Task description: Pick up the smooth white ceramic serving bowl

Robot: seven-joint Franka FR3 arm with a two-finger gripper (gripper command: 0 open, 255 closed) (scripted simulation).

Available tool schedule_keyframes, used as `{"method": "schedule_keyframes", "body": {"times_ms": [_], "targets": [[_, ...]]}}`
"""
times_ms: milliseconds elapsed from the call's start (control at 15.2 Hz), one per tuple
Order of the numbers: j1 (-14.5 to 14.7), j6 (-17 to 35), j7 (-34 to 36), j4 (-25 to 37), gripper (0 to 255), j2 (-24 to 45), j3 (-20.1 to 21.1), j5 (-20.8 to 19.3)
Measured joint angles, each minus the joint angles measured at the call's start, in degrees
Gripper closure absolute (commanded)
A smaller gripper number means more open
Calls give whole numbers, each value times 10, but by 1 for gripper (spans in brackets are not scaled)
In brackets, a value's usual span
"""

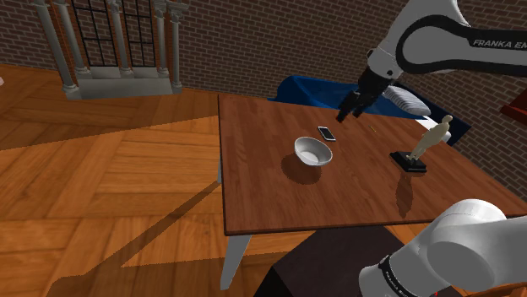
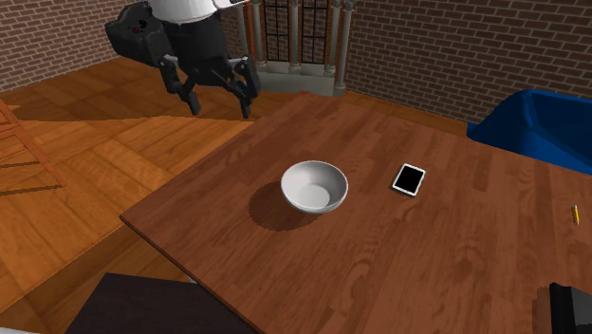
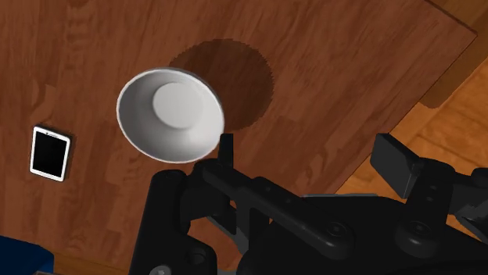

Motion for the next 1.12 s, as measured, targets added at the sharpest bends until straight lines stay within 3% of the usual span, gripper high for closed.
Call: {"method": "schedule_keyframes", "body": {"times_ms": [462,1122], "targets": [[-3,126,-26,-15,0,122,-26,-11],[-1,274,-60,34,0,338,-46,3]]}}
